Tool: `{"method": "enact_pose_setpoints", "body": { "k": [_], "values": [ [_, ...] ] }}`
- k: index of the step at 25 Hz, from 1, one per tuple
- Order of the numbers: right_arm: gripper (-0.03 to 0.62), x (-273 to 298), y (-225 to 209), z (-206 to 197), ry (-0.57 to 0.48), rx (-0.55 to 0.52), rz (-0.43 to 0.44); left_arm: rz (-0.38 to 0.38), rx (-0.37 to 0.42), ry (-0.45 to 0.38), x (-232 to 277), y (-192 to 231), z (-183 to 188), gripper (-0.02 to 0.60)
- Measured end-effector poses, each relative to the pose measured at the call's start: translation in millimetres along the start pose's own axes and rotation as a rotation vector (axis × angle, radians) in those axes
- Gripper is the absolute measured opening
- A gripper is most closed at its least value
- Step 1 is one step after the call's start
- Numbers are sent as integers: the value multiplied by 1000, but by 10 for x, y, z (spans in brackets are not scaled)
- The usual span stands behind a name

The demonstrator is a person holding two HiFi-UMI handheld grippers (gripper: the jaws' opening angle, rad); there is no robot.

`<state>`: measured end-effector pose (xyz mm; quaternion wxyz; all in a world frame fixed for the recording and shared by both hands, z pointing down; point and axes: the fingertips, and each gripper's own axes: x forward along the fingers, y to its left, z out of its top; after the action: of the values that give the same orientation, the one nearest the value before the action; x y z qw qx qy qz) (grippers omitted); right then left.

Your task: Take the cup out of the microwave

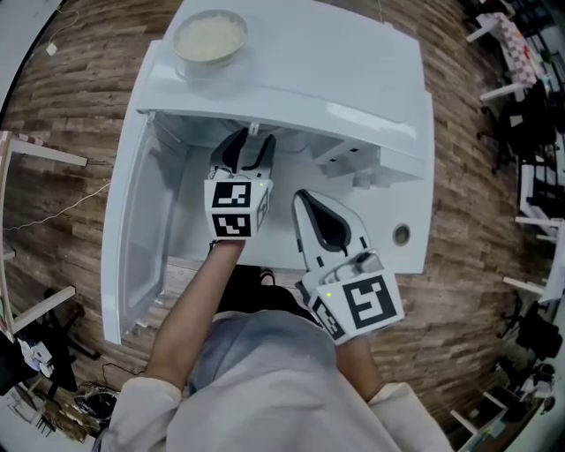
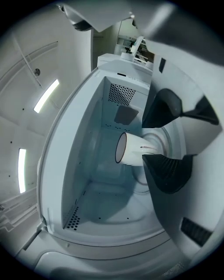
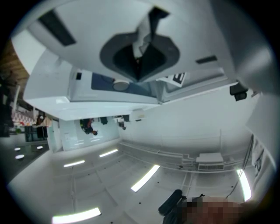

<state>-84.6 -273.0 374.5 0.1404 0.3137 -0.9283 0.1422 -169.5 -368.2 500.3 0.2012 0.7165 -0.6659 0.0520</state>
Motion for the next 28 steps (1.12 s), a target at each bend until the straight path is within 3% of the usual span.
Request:
{"method": "enact_pose_setpoints", "body": {
  "k": [12,28],
  "values": [
    [23,-28,-50,-58,13,12,-14,52,-22,4,162,137,-64,196],
    [23,16,-147,-159,42,30,-23,53,-2,-11,269,167,-21,196]
  ]
}}
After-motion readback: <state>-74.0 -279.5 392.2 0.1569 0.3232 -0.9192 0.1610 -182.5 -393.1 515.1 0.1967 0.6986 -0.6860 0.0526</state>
